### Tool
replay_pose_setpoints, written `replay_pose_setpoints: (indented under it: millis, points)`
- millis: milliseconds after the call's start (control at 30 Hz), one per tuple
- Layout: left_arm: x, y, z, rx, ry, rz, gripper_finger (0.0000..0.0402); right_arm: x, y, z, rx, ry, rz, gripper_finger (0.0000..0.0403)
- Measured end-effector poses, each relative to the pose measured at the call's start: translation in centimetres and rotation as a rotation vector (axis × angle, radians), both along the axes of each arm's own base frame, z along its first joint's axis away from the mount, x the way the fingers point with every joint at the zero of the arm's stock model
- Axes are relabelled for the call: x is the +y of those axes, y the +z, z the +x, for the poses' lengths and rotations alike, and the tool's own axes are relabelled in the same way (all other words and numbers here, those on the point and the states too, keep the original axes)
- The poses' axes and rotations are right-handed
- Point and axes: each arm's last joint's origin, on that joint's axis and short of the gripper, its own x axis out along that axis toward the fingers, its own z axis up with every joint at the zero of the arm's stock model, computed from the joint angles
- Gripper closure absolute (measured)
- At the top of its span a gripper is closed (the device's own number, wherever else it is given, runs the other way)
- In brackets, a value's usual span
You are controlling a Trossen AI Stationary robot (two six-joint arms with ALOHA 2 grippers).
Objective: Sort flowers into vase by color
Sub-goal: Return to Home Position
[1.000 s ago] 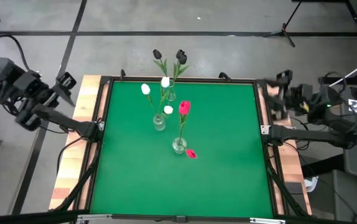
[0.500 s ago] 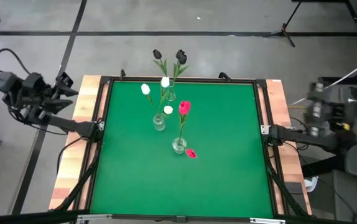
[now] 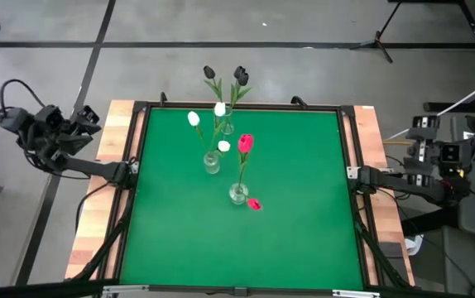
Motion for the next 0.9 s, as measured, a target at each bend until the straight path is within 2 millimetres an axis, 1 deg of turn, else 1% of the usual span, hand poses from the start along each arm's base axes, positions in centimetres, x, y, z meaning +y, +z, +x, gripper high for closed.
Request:
replay_pose_setpoints:
  millis: [33, 100, 167, 267, 333, 400, 533, 567, 667, 767, 833, 900]
  points:
    - [0.0, 0.1, 0.1, -0.012, -0.005, -0.003, 0.0239, 0.0, 0.0, 0.1, -0.018, 0.007, -0.011, 0.0176]
    - [-0.2, -0.5, 0.8, 0.016, -0.013, -0.005, 0.0239, -0.2, -0.7, 1.3, -0.016, 0.006, -0.01, 0.0176]
    - [-0.4, -1.2, 1.6, 0.042, -0.037, -0.018, 0.0239, -0.5, -2.1, 2.9, 0.015, 0.022, -0.009, 0.0176]
    - [-0.5, -1.8, 2.3, 0.054, -0.07, -0.032, 0.0239, -1.0, -4.4, 5.5, 0.009, 0.05, 0.005, 0.0176]
    - [-0.7, -2.5, 3.1, 0.088, -0.092, -0.046, 0.0239, -1.4, -6.9, 7.6, 0.019, 0.063, 0.038, 0.0175]
    - [-0.9, -3.1, 3.9, 0.111, -0.113, -0.048, 0.0239, -1.7, -9.3, 9.1, -0.015, 0.073, 0.043, 0.0175]
    - [-1.3, -4.1, 5.1, 0.13, -0.157, -0.04, 0.0239, -1.9, -14.2, 10.5, -0.155, 0.1, 0.008, 0.0175]
    - [-1.3, -4.4, 5.4, 0.134, -0.16, -0.036, 0.0239, -1.9, -14.4, 10.6, -0.157, 0.106, 0.001, 0.0175]
    - [-1.5, -4.7, 5.9, 0.113, -0.179, -0.008, 0.0239, -1.9, -14.4, 11.0, -0.084, 0.102, -0.023, 0.0175]
    - [-1.7, -5.7, 6.7, 0.161, -0.184, 0.007, 0.0239, -1.9, -14.8, 11.3, -0.052, 0.114, -0.048, 0.0175]
    - [-1.8, -6.5, 7.3, 0.19, -0.181, 0.022, 0.0239, -1.9, -15.5, 11.6, -0.008, 0.119, -0.076, 0.0175]
    - [-1.9, -7.5, 8.1, 0.218, -0.18, 0.03, 0.0239, -2.0, -16.3, 12.1, 0.071, 0.087, -0.049, 0.0175]
